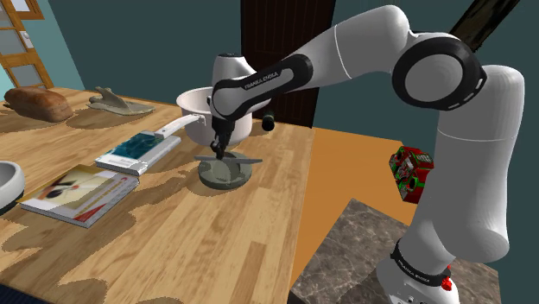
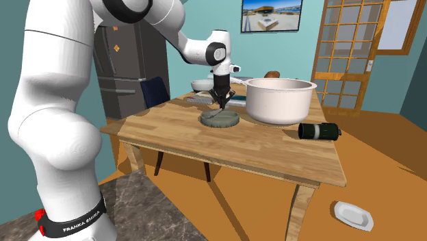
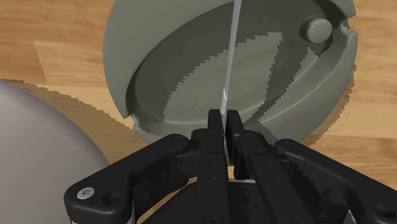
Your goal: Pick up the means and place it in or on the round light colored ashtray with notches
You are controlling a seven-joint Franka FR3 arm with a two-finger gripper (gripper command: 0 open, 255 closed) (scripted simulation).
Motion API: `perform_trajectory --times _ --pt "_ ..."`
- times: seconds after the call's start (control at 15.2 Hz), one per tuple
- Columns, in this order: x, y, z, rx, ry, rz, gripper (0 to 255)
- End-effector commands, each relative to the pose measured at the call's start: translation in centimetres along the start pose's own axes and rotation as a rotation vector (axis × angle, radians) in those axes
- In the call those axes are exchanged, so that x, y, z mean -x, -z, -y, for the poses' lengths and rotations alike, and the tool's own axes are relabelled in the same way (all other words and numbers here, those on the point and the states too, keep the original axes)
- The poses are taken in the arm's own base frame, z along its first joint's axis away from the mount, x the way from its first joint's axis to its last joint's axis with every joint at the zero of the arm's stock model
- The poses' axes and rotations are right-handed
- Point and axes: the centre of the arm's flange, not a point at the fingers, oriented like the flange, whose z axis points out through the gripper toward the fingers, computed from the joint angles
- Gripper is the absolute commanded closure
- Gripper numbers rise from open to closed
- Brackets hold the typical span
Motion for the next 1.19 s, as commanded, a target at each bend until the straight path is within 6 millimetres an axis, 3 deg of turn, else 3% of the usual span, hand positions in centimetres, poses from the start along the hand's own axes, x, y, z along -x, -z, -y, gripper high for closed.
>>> perform_trajectory --times 0.0,0.4,0.46,0.79,1.06,1.12 --pt "0.0 -0.4 0.0 0.000 0.000 0.001 255" --pt "0.0 -0.4 0.0 0.000 0.000 0.001 255" --pt "0.0 -0.4 0.0 0.000 0.000 0.001 0" --pt "0.0 -0.4 0.0 0.000 0.000 0.001 0" --pt "0.0 4.6 0.0 0.000 0.000 0.001 0" --pt "0.0 4.6 0.0 0.000 0.000 0.001 0"
